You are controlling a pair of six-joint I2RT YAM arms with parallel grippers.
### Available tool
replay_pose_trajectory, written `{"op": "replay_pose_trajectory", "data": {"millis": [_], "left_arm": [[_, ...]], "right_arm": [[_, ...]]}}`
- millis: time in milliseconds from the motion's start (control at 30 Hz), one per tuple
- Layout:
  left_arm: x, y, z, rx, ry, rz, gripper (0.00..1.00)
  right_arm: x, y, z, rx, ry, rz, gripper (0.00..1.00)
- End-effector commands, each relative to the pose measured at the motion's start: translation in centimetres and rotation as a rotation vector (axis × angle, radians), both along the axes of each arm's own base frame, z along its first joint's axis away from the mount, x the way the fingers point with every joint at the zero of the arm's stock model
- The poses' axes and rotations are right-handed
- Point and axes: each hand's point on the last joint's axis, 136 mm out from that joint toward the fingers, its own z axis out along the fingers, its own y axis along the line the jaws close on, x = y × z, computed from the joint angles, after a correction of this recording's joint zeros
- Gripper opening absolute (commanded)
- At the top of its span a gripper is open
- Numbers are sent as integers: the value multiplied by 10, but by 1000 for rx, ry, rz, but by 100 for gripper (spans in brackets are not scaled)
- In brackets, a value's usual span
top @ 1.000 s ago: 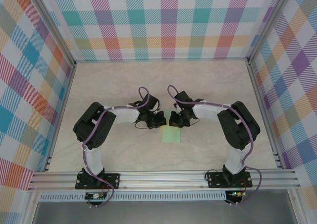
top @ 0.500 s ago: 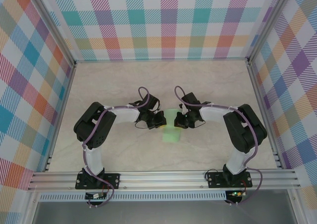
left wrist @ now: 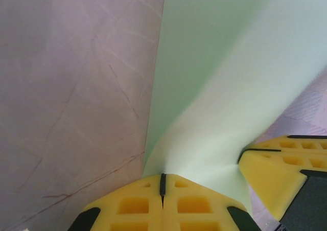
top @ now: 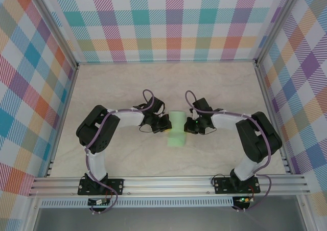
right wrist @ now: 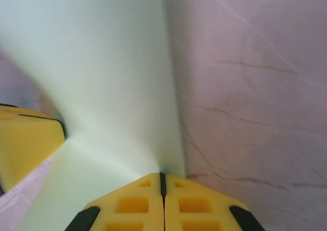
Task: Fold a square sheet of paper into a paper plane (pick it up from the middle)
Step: Fold the square sheet of paper in half at the center of the table.
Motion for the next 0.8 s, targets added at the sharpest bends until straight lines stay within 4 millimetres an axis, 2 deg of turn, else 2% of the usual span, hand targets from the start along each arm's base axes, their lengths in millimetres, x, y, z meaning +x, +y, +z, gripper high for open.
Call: {"op": "replay_pose_trajectory", "data": {"millis": [0,67,133,267,333,400,633,767], "left_arm": [[-64,80,-89,397,241,27,0],[-63,79,-88,394,239,25,0],[-64,79,-88,391,240,19,0],[-64,77,-87,384,242,12,0],[-64,77,-87,386,244,9,0],[-63,77,-87,387,242,10,0],[-62,76,-84,387,243,8,0],[-63,77,-85,394,252,4,0]], "right_arm": [[-1,-14,-8,-25,-17,-15,6],[0,-13,-12,-18,1,-19,6],[4,-8,-5,14,-16,-27,5],[20,4,39,108,-141,-23,6],[24,11,55,146,-173,-7,6],[24,18,54,167,-154,17,6],[25,41,31,224,-77,84,6],[28,40,17,202,-56,69,7]]}}
